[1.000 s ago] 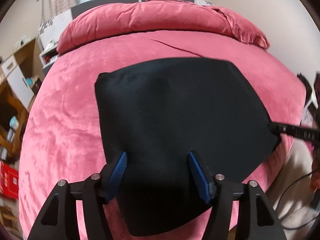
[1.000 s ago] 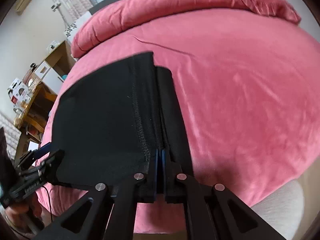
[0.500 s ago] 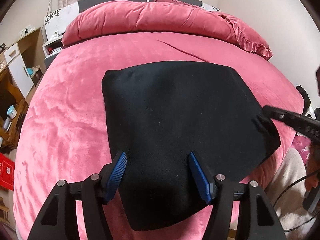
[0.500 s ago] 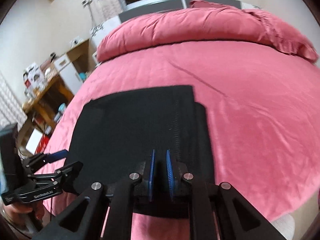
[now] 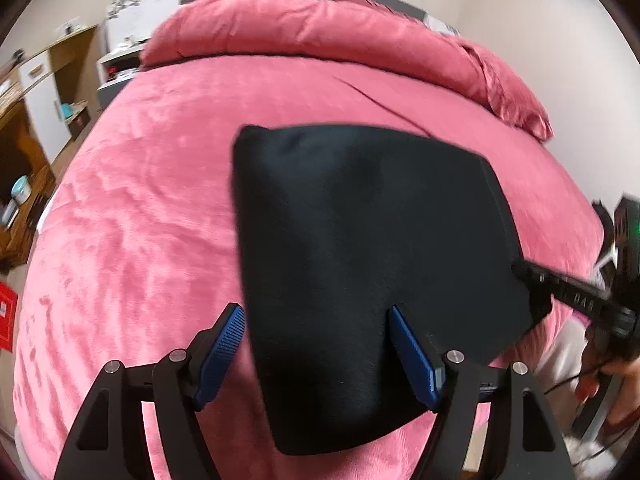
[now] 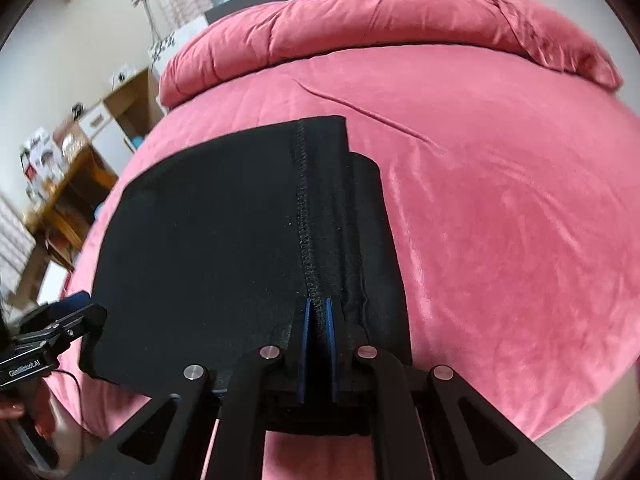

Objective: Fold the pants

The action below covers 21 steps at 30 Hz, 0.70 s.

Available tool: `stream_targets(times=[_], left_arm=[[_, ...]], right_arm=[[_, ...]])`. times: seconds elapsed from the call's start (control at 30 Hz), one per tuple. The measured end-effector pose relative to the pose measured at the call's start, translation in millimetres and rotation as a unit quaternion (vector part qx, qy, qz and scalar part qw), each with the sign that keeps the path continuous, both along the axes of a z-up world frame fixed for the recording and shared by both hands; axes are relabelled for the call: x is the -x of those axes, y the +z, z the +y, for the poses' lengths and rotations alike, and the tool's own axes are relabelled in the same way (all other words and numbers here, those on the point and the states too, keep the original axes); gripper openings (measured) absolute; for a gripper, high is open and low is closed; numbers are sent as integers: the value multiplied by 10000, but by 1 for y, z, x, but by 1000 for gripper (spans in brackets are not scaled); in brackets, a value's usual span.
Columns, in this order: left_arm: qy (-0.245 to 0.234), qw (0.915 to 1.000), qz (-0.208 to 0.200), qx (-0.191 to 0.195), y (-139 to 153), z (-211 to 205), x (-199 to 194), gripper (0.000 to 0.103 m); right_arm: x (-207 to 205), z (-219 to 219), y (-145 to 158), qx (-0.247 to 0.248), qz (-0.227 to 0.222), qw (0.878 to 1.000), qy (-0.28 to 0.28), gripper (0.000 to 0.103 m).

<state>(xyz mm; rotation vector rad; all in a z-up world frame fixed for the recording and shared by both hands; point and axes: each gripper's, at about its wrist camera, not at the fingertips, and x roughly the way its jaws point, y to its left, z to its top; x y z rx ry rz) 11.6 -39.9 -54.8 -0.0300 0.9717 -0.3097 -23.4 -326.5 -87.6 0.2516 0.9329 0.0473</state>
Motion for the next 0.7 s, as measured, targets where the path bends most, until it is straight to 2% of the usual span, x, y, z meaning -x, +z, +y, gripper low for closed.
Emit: stream_targets(times=[0.2, 0.4, 0.7], left_arm=[[212, 9997, 75, 63, 0, 13, -2, 75], [173, 9998, 124, 48, 0, 13, -2, 75], [-27, 9993, 298, 202, -6, 10, 1, 75]], right_arm=[[5, 1, 4, -14, 0, 10000, -53, 7], [5, 4, 10, -23, 27, 10000, -62, 10], [4, 9, 14, 249, -56, 9997, 42, 14]])
